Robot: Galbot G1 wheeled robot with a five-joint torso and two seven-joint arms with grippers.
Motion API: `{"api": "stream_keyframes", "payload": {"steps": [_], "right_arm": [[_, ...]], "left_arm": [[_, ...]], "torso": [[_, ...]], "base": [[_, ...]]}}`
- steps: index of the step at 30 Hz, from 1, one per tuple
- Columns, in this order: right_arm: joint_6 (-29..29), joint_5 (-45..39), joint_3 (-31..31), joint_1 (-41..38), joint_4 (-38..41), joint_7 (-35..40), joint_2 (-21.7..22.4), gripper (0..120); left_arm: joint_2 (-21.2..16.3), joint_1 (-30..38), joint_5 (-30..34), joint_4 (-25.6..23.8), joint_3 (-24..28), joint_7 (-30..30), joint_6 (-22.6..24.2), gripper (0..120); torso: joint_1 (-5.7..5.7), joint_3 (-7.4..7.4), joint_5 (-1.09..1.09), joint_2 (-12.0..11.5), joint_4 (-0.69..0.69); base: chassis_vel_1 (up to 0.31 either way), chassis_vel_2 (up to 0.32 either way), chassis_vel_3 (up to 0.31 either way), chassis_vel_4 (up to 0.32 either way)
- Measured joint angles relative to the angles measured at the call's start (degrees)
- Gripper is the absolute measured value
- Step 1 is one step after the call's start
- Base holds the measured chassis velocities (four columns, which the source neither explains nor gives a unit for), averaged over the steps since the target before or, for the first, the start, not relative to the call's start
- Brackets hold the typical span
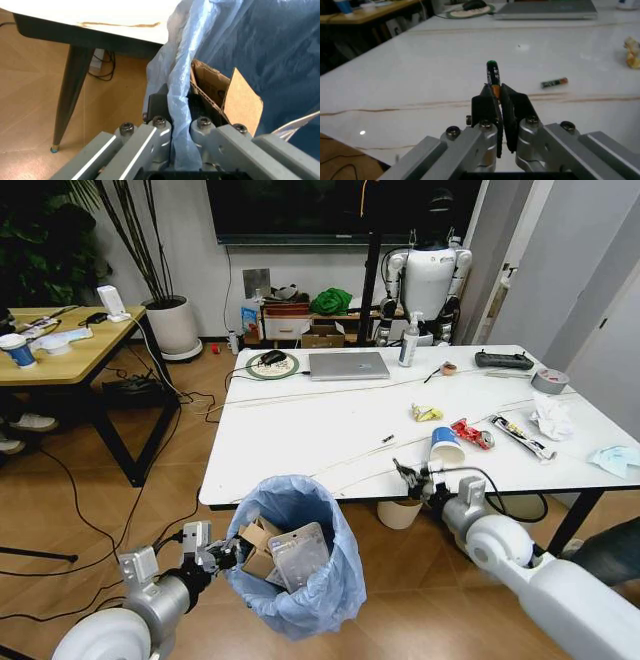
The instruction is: Pick up the trash bin and place the trash from the table into it.
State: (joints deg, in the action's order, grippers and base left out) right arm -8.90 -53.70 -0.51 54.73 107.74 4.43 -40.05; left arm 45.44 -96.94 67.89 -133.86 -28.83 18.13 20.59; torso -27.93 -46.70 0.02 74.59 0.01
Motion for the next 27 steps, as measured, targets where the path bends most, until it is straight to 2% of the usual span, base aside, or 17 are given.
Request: {"api": "stream_keyframes", "payload": {"steps": [7, 9, 15, 22, 27], "right_arm": [[2.93, -0.76, -0.18, 0.04, 6.78, -5.42, 3.39, 0], [4.93, -0.9, 0.49, 0.0, 11.28, -9.32, 6.11, 0], [7.65, 0.35, 2.88, -0.69, 17.01, -16.24, 10.83, 0], [9.69, 2.54, 6.35, -2.25, 18.55, -21.03, 13.16, 0], [11.29, 5.35, 9.04, -2.88, 17.52, -24.62, 13.26, 0]], "left_arm": [[-0.34, 0.0, 0.23, -0.2, -0.06, 0.23, 0.0, 0], [-0.35, -0.32, 0.35, -0.42, -0.03, 0.31, 0.0, 0], [-0.09, -0.5, 0.64, -0.56, 0.2, 0.55, 0.04, 0], [-0.03, 0.06, 1.6, -0.55, 1.28, 1.14, 0.43, 0], [-0.9, 1.17, 2.57, -0.27, 1.94, 1.16, 0.52, 0]], "torso": [[0.0, 0.01, -0.01, 0.0, -0.01], [0.0, 0.01, -0.02, 0.0, -0.01], [0.0, 0.01, -0.02, 0.0, -0.01], [0.0, 0.01, -0.02, 0.0, -0.01], [0.0, 0.01, -0.02, 0.0, -0.01]], "base": [[0.0, 0.0, 0.0, 0.0], [0.0, 0.0, 0.0, 0.0], [0.0, 0.0, 0.0, 0.0], [0.0, 0.0, 0.0, 0.0], [0.0, 0.0, 0.0, 0.0]]}}
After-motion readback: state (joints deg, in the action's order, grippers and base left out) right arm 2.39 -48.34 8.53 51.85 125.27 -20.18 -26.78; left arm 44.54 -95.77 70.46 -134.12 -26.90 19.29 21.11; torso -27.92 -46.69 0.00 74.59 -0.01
